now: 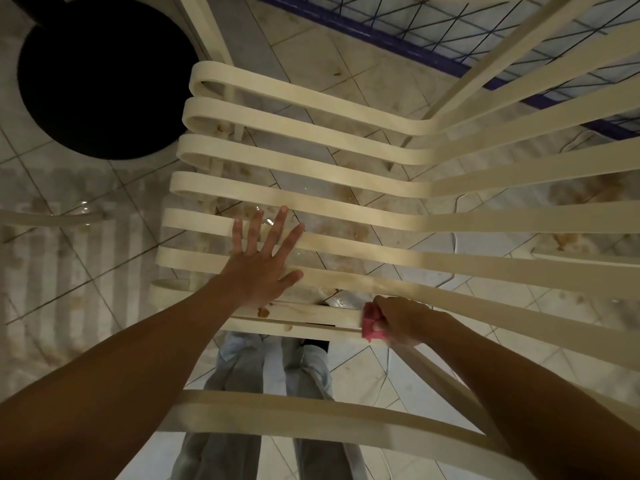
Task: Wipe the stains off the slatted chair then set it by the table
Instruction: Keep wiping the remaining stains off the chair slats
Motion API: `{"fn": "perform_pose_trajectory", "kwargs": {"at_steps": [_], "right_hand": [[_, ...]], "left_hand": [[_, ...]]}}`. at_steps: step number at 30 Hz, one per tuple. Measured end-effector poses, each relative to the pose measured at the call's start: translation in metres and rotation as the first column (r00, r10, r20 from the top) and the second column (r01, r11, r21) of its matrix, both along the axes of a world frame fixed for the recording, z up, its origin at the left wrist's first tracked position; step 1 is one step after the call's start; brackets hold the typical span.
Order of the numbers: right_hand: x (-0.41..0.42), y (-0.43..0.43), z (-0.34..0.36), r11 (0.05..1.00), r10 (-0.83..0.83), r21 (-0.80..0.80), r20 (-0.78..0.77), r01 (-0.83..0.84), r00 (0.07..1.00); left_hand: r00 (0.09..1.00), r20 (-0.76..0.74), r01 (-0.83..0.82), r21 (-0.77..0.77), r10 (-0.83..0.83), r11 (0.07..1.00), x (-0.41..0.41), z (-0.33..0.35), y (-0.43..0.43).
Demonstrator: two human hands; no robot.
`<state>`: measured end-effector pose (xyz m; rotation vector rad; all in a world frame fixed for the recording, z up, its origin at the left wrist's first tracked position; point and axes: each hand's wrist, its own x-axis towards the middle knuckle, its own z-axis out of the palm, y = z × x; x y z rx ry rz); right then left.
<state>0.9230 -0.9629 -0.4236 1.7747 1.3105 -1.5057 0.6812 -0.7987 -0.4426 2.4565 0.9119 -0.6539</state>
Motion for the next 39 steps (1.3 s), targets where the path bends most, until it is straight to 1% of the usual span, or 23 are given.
{"fn": "perform_pose_trajectory", "kwargs": {"at_steps": [3,5,9,13,16,20,24,27,29,30,32,33,34,35,37,38,39], "right_hand": [[0.006,-0.005,-0.005,0.998,0.045,-0.040,0.078,-0.042,0.996],[0.003,-0.005,-0.009,0.996,0.070,-0.058,0.089,-0.065,0.994],[-0.008,0.006,-0.005,1.000,0.012,-0.022,-0.021,-0.013,1.000],[-0.029,0.019,-0.004,0.998,0.046,0.038,-0.061,-0.043,0.997],[-0.048,0.032,-0.002,0.994,0.074,0.096,-0.131,-0.061,0.989],[-0.073,0.050,0.001,0.992,0.074,0.120,-0.209,-0.050,0.975],[-0.092,0.058,-0.001,0.987,0.061,0.157,-0.214,-0.028,0.975],[-0.100,0.057,-0.008,0.989,0.011,0.149,-0.213,0.021,0.977],[-0.098,0.055,-0.006,0.987,-0.031,0.147,-0.210,0.063,0.977],[-0.096,0.054,-0.006,0.986,-0.048,0.148,-0.207,0.080,0.977],[-0.092,0.052,-0.008,0.983,-0.061,0.157,-0.211,0.095,0.976],[-0.092,0.050,-0.009,0.982,-0.081,0.150,-0.224,0.116,0.971],[-0.092,0.048,-0.012,0.978,-0.111,0.146,-0.248,0.151,0.962],[-0.094,0.048,-0.012,0.971,-0.161,0.128,-0.267,0.201,0.950],[-0.099,0.049,-0.012,0.954,-0.238,0.106,-0.297,0.280,0.925],[-0.103,0.051,-0.011,0.944,-0.275,0.091,-0.317,0.318,0.908],[-0.109,0.054,-0.008,0.939,-0.287,0.091,-0.316,0.331,0.904]], "left_hand": [[1.000,0.006,0.000,0.024,-0.001,1.000,-0.001,-0.002,-0.001],[1.000,0.012,-0.001,0.033,0.001,0.999,-0.001,-0.004,-0.001],[1.000,0.031,-0.004,0.031,0.003,1.000,-0.002,-0.006,-0.001],[1.000,0.028,-0.009,0.005,0.009,1.000,-0.001,-0.007,-0.001],[0.999,0.031,-0.013,-0.003,0.013,1.000,-0.001,-0.006,-0.001],[0.999,0.030,-0.010,-0.006,0.010,1.000,0.000,-0.006,-0.001],[1.000,0.029,-0.008,-0.027,0.009,1.000,-0.001,-0.005,0.000],[0.999,0.041,0.008,-0.071,-0.005,0.997,-0.001,0.003,0.003],[0.993,0.121,0.014,-0.121,0.001,0.993,-0.009,0.009,0.008],[0.978,0.208,-0.001,-0.138,0.030,0.990,-0.016,0.012,0.012],[0.916,0.373,-0.108,-0.128,0.148,0.986,-0.035,0.020,0.021],[0.882,0.408,-0.204,-0.118,0.235,0.972,-0.047,0.020,0.027],[0.847,0.409,-0.325,-0.109,0.340,0.940,-0.060,0.020,0.032],[0.802,0.379,-0.461,-0.102,0.462,0.882,-0.073,0.017,0.038],[0.662,0.253,-0.702,-0.120,0.705,0.702,-0.102,0.003,0.045],[0.586,0.167,-0.770,-0.190,0.793,0.609,-0.112,-0.001,0.047],[0.505,0.088,-0.804,-0.315,0.859,0.505,-0.119,-0.004,0.046]]}}
